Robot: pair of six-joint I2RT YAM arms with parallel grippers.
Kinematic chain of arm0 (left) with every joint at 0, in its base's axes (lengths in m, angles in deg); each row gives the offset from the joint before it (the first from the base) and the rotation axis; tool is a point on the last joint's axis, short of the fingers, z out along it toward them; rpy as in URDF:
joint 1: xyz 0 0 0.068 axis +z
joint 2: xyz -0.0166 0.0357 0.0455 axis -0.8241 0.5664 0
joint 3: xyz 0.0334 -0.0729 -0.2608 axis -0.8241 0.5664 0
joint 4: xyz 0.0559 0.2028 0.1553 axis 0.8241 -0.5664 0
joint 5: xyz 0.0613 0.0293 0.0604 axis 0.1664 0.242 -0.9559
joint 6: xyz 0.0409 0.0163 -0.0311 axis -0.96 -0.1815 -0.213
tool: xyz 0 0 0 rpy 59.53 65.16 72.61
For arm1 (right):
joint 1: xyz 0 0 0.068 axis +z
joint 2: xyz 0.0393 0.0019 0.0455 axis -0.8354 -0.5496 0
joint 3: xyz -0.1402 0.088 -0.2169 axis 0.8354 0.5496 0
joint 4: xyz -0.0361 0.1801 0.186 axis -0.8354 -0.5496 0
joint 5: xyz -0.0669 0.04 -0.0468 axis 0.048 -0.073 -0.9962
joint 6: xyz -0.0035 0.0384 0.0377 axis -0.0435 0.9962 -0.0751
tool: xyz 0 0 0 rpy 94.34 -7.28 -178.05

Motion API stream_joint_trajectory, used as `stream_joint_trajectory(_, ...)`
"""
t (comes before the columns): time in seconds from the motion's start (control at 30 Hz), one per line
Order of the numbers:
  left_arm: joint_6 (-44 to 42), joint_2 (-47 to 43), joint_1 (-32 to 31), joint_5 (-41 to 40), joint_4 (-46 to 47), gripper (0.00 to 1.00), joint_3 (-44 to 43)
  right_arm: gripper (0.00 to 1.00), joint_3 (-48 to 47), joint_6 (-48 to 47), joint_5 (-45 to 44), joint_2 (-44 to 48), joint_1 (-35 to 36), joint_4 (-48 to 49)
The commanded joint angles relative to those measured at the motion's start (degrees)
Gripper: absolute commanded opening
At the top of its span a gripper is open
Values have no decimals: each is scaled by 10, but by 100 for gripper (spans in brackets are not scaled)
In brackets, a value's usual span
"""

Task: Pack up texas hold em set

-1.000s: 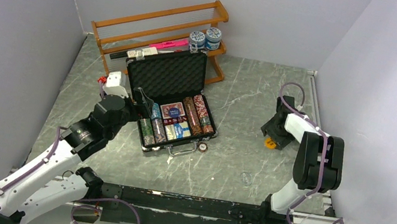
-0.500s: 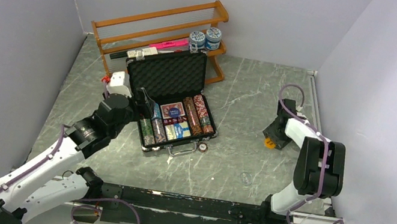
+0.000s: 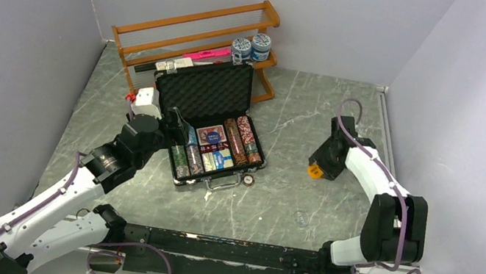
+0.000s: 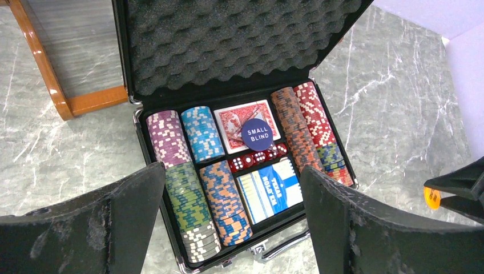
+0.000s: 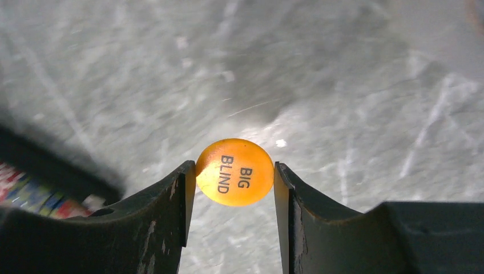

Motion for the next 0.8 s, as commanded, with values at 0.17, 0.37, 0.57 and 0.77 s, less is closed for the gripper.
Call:
stream_joint_trajectory(0.17, -5, -4, 0, 8, 14, 93, -15, 50, -158, 82, 2, -22, 229, -11)
stream_joint_trajectory(0.37, -2, -18, 0, 5, 9, 93, -13, 52, -282, 83, -27, -143, 363, -16)
stream_joint_trajectory(0.57, -6, -19, 0, 15, 6, 93, -15, 53, -375, 60, -25, -249, 417, -29)
stream_joint_trajectory(0.77, -11, -19, 0, 14, 0, 94, -14, 55, -433, 38, -5, -313, 434, -41)
